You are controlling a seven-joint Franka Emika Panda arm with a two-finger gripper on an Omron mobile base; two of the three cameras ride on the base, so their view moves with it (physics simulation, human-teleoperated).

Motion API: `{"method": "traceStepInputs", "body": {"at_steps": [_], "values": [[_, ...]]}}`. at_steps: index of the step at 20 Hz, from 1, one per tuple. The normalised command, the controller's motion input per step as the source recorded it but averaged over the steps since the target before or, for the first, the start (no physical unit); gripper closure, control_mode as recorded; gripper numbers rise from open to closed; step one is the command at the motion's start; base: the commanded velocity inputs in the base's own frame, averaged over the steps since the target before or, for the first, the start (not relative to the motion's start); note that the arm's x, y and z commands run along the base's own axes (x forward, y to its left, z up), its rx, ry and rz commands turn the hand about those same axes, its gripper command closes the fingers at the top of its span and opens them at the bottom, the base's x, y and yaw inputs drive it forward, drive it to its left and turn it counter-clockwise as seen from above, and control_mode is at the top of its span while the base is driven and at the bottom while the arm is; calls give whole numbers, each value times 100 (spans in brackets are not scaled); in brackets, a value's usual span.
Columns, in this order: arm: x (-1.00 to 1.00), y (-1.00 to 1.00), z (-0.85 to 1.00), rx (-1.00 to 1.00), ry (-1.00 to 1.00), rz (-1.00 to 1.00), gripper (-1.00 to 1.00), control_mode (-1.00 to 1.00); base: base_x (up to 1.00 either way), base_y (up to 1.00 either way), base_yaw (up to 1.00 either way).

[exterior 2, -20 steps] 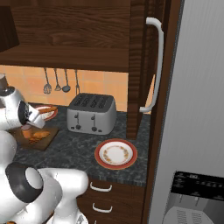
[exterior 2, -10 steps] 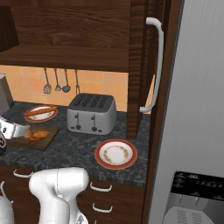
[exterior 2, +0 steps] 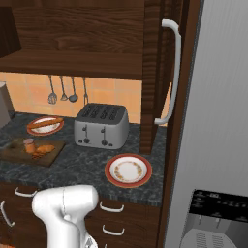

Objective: From the different types of pastries on the counter, select a croissant and place it on the cutting board. Then retrieve a jar of jam from the cabinet and place it alongside the croissant on the cutting board.

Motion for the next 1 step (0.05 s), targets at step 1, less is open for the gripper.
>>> {"method": "traceStepInputs", "body": {"at_steps": [1], "values": [[-100, 1, 41, -1, -62, 2, -100, -100, 0, 0, 0]]}}
